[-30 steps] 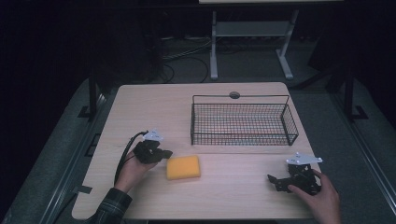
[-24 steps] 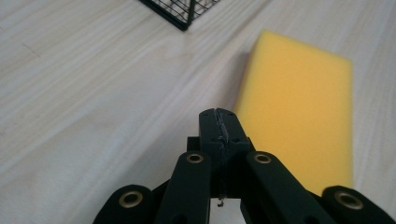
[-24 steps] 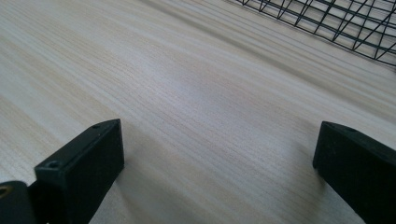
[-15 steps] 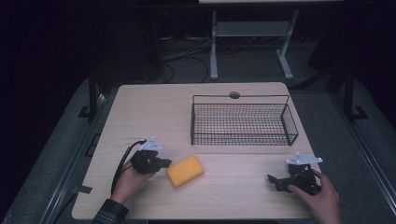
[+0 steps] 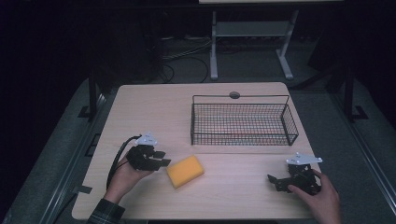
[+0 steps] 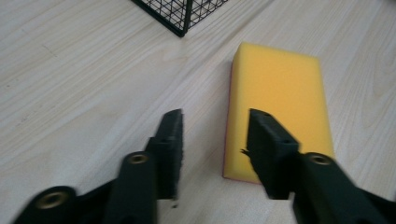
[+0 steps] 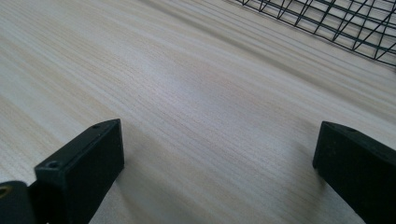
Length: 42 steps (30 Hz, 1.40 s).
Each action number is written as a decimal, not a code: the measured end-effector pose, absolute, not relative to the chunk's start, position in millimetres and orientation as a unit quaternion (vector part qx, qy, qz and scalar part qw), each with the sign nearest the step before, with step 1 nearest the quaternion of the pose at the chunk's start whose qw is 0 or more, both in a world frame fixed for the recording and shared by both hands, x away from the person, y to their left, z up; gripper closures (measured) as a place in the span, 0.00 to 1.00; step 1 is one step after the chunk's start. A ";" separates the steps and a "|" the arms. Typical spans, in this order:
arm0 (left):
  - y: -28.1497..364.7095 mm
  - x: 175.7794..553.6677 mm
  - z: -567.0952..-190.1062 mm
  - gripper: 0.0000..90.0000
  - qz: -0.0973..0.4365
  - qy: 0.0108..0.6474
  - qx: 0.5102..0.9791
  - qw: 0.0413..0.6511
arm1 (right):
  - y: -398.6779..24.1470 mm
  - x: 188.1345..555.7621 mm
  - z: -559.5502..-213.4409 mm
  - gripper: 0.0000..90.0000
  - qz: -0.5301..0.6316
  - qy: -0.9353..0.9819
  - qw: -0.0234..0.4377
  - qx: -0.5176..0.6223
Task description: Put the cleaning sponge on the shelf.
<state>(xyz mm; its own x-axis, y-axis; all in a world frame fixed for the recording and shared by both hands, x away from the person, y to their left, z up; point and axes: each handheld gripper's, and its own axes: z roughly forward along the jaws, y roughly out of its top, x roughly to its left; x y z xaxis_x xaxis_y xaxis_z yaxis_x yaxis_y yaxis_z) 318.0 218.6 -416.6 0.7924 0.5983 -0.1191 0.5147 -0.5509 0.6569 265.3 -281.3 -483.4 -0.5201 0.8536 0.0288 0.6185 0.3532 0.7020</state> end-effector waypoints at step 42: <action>129.9 314.0 -430.0 0.15 0.043 0.243 0.940 0.236 | -281.3 265.3 -483.4 0.01 0.337 0.804 0.174 0.458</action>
<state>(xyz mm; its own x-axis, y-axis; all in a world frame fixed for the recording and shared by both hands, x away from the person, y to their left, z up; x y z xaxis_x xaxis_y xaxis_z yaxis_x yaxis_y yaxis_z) 314.0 129.9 -430.0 0.8783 0.4769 -0.0340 0.4365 -0.7709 0.4639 265.3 -281.3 -483.4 -0.5203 0.8535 0.0286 0.6183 0.3533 0.7021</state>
